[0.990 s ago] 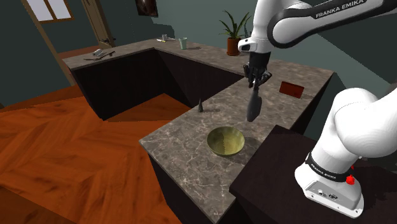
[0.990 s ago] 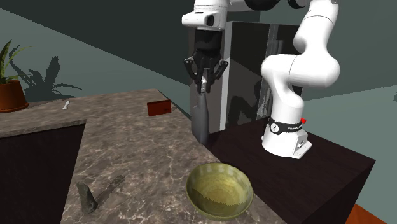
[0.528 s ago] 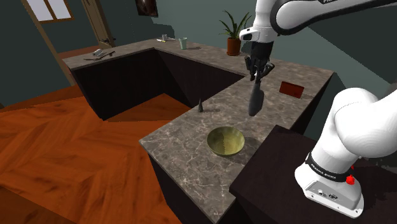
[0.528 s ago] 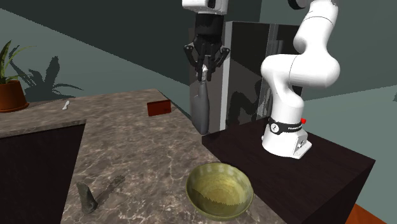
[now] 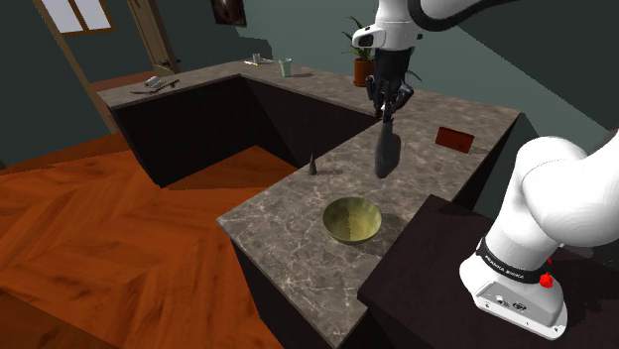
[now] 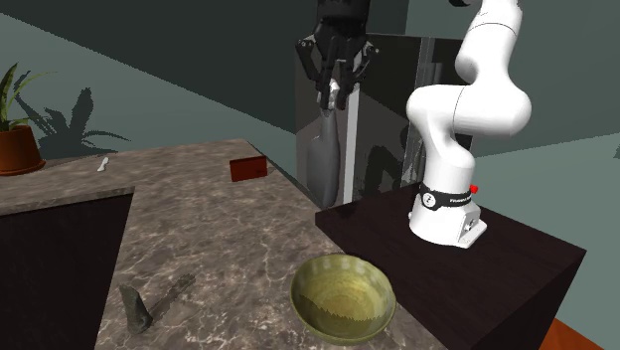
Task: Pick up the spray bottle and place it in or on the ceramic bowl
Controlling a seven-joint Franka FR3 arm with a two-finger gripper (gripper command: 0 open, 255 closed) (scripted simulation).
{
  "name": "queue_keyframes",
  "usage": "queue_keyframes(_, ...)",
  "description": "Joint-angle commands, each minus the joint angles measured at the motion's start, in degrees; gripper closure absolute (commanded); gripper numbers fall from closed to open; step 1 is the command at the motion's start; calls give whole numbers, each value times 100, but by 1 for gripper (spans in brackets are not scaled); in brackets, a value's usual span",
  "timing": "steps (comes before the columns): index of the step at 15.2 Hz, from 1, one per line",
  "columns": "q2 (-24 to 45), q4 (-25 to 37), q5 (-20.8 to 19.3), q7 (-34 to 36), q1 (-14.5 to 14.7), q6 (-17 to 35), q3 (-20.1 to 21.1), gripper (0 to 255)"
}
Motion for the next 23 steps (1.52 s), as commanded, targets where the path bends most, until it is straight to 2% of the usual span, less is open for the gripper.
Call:
queue_keyframes(1, 179, 301, 144, 200, 116, -154, 189, 255)
queue_keyframes(8, 938, 1478, 541, 901, 455, -657, 809, 255)
queue_keyframes(23, 907, 297, 493, 988, 441, 489, 768, 255)
